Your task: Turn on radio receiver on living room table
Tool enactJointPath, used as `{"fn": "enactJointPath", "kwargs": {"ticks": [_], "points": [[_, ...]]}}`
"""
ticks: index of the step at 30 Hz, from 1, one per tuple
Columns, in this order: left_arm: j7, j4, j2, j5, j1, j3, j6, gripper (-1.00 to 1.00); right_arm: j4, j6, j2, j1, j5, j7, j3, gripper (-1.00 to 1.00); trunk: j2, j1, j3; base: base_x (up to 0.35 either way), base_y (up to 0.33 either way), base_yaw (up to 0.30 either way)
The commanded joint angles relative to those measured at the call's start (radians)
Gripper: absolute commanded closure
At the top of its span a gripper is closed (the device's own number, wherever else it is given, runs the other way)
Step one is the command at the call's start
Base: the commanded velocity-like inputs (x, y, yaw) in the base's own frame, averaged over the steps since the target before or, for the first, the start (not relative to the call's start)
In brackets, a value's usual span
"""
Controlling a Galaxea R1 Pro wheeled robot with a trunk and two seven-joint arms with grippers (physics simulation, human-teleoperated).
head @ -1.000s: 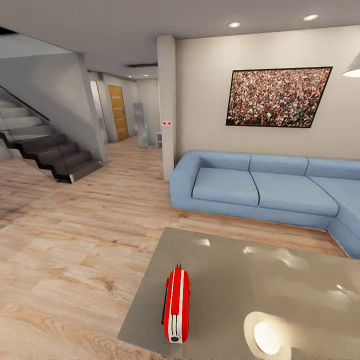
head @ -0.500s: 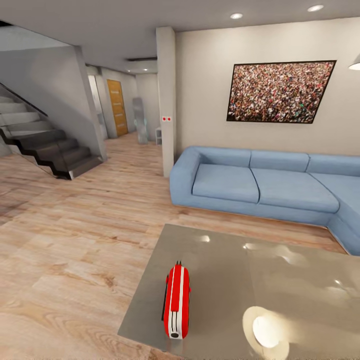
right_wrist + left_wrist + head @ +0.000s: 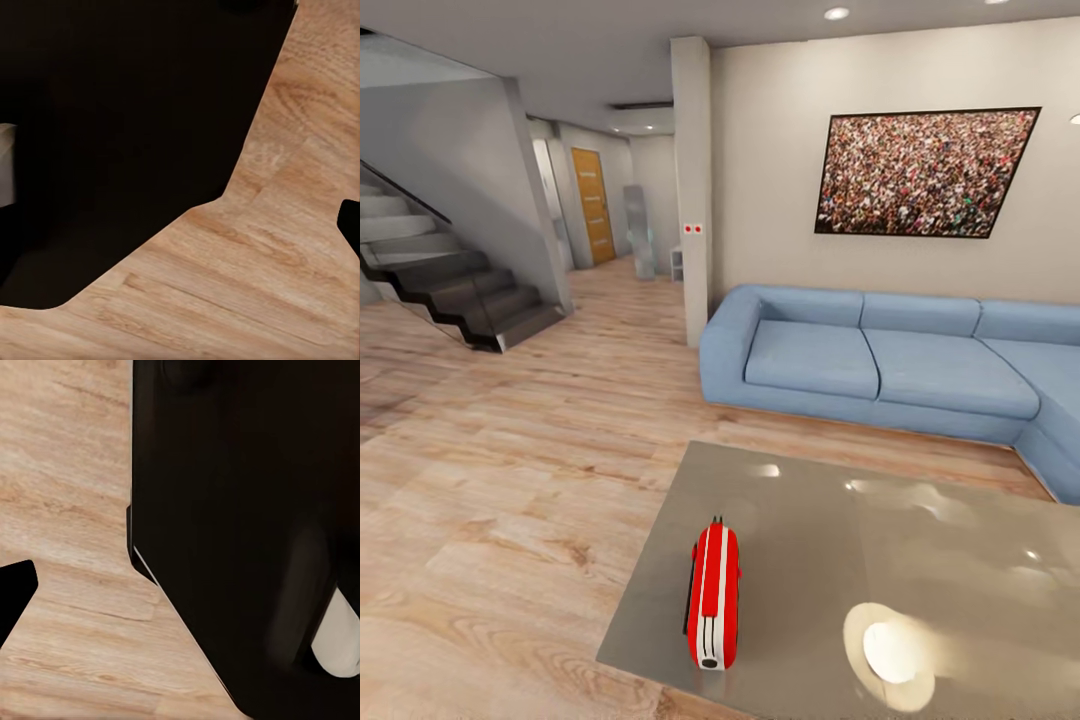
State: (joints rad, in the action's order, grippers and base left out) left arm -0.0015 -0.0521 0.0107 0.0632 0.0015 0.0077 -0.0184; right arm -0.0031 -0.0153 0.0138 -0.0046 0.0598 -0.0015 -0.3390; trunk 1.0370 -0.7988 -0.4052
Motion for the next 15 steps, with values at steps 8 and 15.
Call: {"fn": "enactJointPath", "kwargs": {"ticks": [8, 15], "points": [[0.000, 0.000, 0.000, 0.000, 0.000, 0.000, 0.000, -1.00, 0.000, 0.000, 0.000, 0.000, 0.000, 0.000, 0.001, -1.00, 0.000, 0.000, -0.013, 0.000, 0.000, 0.000], [0.000, 0.000, -0.001, 0.000, 0.000, 0.000, 0.000, -1.00, 0.000, 0.000, -0.001, 0.000, 0.000, 0.000, 0.000, -1.00, 0.000, 0.000, -0.024, 0.000, 0.000, 0.000]]}}
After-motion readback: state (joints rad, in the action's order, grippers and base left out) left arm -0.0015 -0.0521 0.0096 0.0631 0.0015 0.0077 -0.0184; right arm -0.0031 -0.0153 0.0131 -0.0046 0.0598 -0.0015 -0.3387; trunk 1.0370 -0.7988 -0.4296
